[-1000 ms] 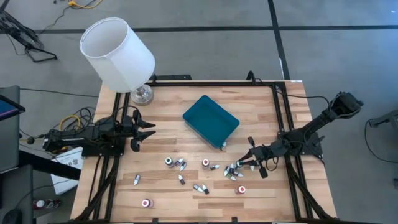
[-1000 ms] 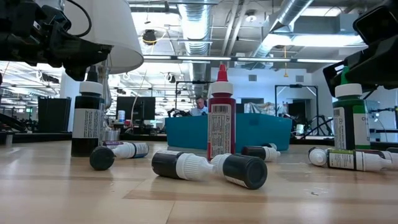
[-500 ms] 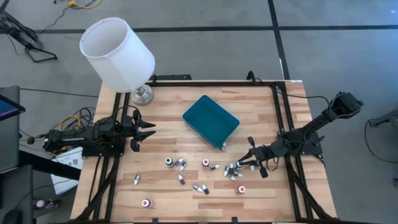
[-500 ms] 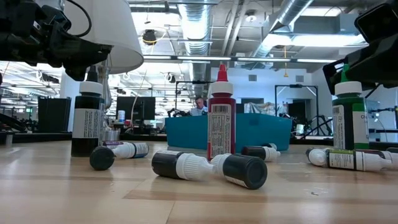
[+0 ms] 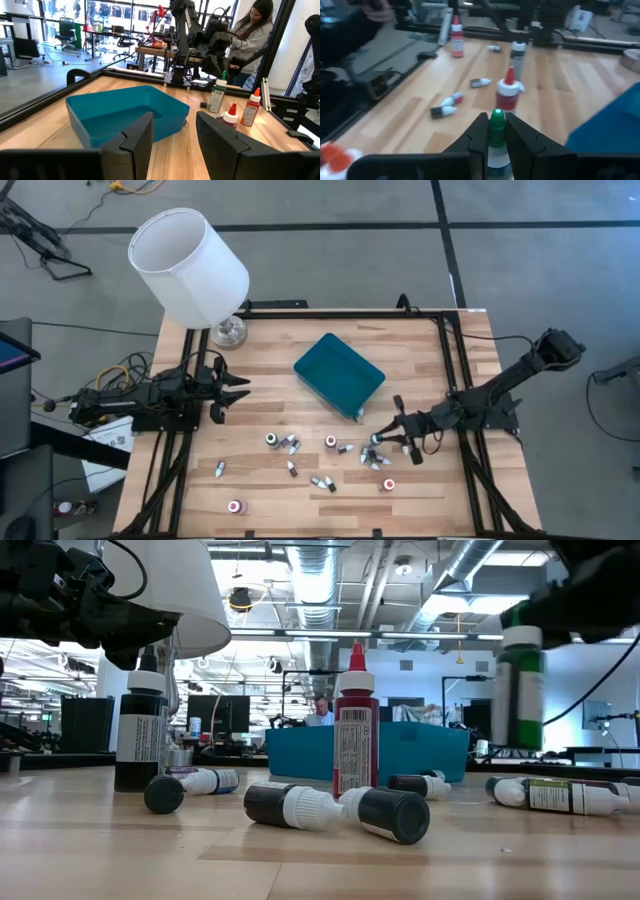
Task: Pick & Place food coloring
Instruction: Put the large green food coloring bottle into the blue bin
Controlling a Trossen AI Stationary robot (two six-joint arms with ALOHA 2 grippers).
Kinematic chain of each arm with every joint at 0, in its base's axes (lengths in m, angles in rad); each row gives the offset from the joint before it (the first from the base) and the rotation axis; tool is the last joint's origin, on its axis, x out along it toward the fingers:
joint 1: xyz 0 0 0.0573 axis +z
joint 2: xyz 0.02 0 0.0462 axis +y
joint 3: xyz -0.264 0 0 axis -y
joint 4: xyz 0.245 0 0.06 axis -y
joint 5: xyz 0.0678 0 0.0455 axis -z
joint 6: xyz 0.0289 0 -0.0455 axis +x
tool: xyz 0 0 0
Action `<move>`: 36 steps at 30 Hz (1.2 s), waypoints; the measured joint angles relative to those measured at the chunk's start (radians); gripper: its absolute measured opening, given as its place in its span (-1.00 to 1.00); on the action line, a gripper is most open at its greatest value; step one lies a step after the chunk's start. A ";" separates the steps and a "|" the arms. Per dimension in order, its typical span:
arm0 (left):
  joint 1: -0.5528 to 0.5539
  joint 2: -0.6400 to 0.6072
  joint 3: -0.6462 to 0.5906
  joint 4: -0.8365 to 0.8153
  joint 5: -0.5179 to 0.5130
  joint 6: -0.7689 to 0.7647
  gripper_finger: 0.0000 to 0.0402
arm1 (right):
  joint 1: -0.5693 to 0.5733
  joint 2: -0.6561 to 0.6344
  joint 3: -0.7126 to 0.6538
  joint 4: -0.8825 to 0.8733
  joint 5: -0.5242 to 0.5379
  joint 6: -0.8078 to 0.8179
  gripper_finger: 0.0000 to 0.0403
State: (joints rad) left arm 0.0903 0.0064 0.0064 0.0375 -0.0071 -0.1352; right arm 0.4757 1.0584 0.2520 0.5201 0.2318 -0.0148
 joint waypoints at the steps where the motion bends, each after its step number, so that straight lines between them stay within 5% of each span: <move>1: 0.000 0.000 0.000 0.000 0.000 0.000 -0.29 | -0.009 0.000 0.018 -0.024 0.018 -0.011 -0.80; 11: 0.000 0.000 0.000 0.000 -0.008 0.019 -0.29 | -0.134 0.000 0.193 -0.106 0.062 -0.144 -0.79; 22: 0.000 0.000 0.000 0.058 -0.054 0.132 -0.29 | -0.463 0.009 0.248 -0.084 0.056 -0.136 -0.79; 36: 0.001 0.000 0.000 0.322 -0.059 0.484 -0.29 | -0.860 0.085 0.250 0.068 -0.344 -0.143 -0.78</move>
State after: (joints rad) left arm 0.0914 0.0063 0.0063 0.3596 -0.0659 0.3489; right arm -0.3844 1.1438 0.5023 0.5881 -0.1117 -0.1575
